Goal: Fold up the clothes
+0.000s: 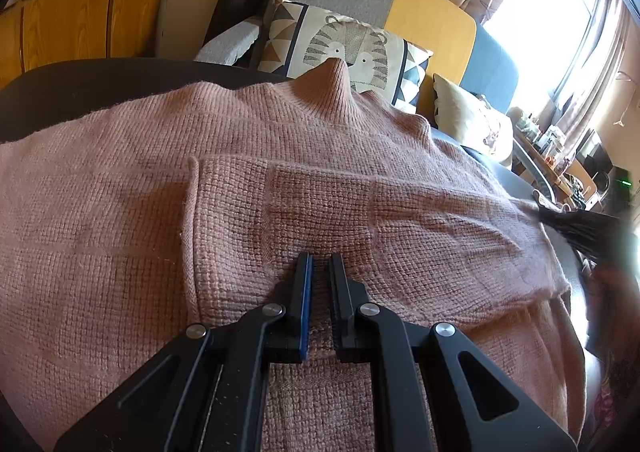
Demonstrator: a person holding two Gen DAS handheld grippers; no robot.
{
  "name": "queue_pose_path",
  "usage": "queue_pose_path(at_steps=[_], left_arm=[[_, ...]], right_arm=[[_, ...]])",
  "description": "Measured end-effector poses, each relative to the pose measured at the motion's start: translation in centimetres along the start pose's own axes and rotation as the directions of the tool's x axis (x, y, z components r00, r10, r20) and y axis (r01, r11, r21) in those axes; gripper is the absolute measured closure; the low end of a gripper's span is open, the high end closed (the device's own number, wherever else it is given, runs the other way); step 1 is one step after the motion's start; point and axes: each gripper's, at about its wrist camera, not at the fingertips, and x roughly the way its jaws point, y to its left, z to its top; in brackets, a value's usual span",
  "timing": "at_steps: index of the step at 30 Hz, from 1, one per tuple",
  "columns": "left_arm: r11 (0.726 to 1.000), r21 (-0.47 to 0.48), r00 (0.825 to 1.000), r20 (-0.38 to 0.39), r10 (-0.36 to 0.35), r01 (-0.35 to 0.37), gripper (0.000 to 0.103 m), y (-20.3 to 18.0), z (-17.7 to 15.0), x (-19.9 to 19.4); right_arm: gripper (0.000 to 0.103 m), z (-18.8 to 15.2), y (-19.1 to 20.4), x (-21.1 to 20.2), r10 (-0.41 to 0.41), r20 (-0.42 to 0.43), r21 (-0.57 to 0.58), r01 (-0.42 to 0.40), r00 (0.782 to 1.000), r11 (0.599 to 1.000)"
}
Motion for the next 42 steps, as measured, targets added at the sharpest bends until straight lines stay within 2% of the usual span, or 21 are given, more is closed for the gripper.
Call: queue_pose_path(at_steps=[2, 8, 9, 10, 11, 15, 18, 21, 24, 27, 31, 35, 36, 38, 39, 40, 42], left_arm=[[1.000, -0.004, 1.000, 0.000, -0.004, 0.004, 0.094, 0.1, 0.0, 0.0], [1.000, -0.011, 1.000, -0.002, -0.012, 0.012, 0.094, 0.2, 0.0, -0.1], [1.000, -0.012, 1.000, -0.003, -0.012, 0.012, 0.094, 0.3, 0.0, -0.1], [1.000, -0.012, 1.000, -0.003, -0.012, 0.012, 0.094, 0.3, 0.0, -0.1], [1.000, -0.012, 1.000, -0.003, -0.012, 0.012, 0.094, 0.3, 0.0, -0.1], [1.000, -0.010, 1.000, -0.005, -0.010, 0.010, 0.094, 0.2, 0.0, -0.1], [1.000, -0.007, 1.000, -0.011, -0.004, 0.004, 0.094, 0.1, 0.2, -0.1], [1.000, 0.011, 0.999, -0.027, 0.017, -0.017, 0.094, -0.5, 0.6, -0.5], [0.994, 0.095, 0.997, -0.045, 0.056, -0.052, 0.093, -1.9, 0.4, -1.9], [0.990, 0.144, 0.999, -0.053, 0.000, 0.007, 0.093, -2.7, -0.8, -4.1], [0.992, 0.120, 0.998, -0.056, -0.037, 0.044, 0.089, -2.2, -3.0, -6.7], [0.998, 0.061, 0.999, -0.052, -0.009, 0.012, 0.086, -0.8, -5.1, -7.5], [0.999, 0.039, 0.999, -0.053, -0.002, 0.004, 0.084, -0.2, -5.7, -7.4], [0.999, -0.020, 0.999, -0.028, -0.045, 0.045, 0.084, 1.0, -6.6, -7.6], [0.997, -0.046, 0.997, -0.016, -0.069, 0.068, 0.084, 1.5, -6.8, -7.7], [0.995, -0.063, 0.996, -0.014, -0.084, 0.083, 0.084, 1.9, -6.8, -7.7], [0.993, -0.071, 0.995, -0.012, -0.094, 0.093, 0.084, 2.0, -6.7, -7.7]], right_arm=[[0.094, -0.9, 0.2, -0.9, 0.011, -0.003, -0.013, -0.011, 1.000, 1.000], [0.093, -3.4, 0.9, -3.6, 0.043, -0.013, -0.051, -0.043, 0.999, 0.998], [0.093, -4.0, 0.7, -3.7, 0.015, -0.022, -0.054, -0.016, 1.000, 0.998], [0.089, -4.6, 0.0, -3.4, -0.009, -0.022, -0.033, 0.008, 1.000, 0.999], [0.084, -5.0, -1.1, -3.3, 0.001, -0.007, 0.005, -0.001, 1.000, 1.000], [0.084, -5.7, -3.3, -4.1, 0.044, 0.021, 0.171, -0.047, 0.999, 0.984], [0.083, -7.3, -2.4, -6.3, 0.082, 0.039, 0.169, -0.087, 0.996, 0.982], [0.083, -10.0, -2.1, -8.4, 0.035, 0.003, 0.150, -0.035, 0.999, 0.988], [0.082, -13.1, -3.5, -10.8, 0.110, -0.014, 0.211, -0.104, 0.994, 0.972], [0.082, -16.2, -4.9, -13.2, 0.185, -0.026, 0.273, -0.171, 0.982, 0.947], [0.081, -20.1, -4.8, -14.8, 0.270, -0.079, 0.288, -0.237, 0.960, 0.928], [0.080, -22.7, -3.2, -14.6, 0.347, -0.107, 0.287, -0.305, 0.932, 0.908], [0.080, -23.0, -2.6, -14.5, 0.348, -0.106, 0.272, -0.310, 0.931, 0.911], [0.080, -23.2, -1.5, -14.4, 0.312, -0.100, 0.226, -0.284, 0.945, 0.932], [0.085, -23.1, -0.9, -14.4, 0.286, -0.105, 0.202, -0.261, 0.952, 0.944], [0.096, -22.9, -0.5, -14.4, 0.258, -0.120, 0.182, -0.234, 0.959, 0.955], [0.097, -22.3, 0.0, -14.8, 0.202, -0.151, 0.147, -0.181, 0.968, 0.973]])
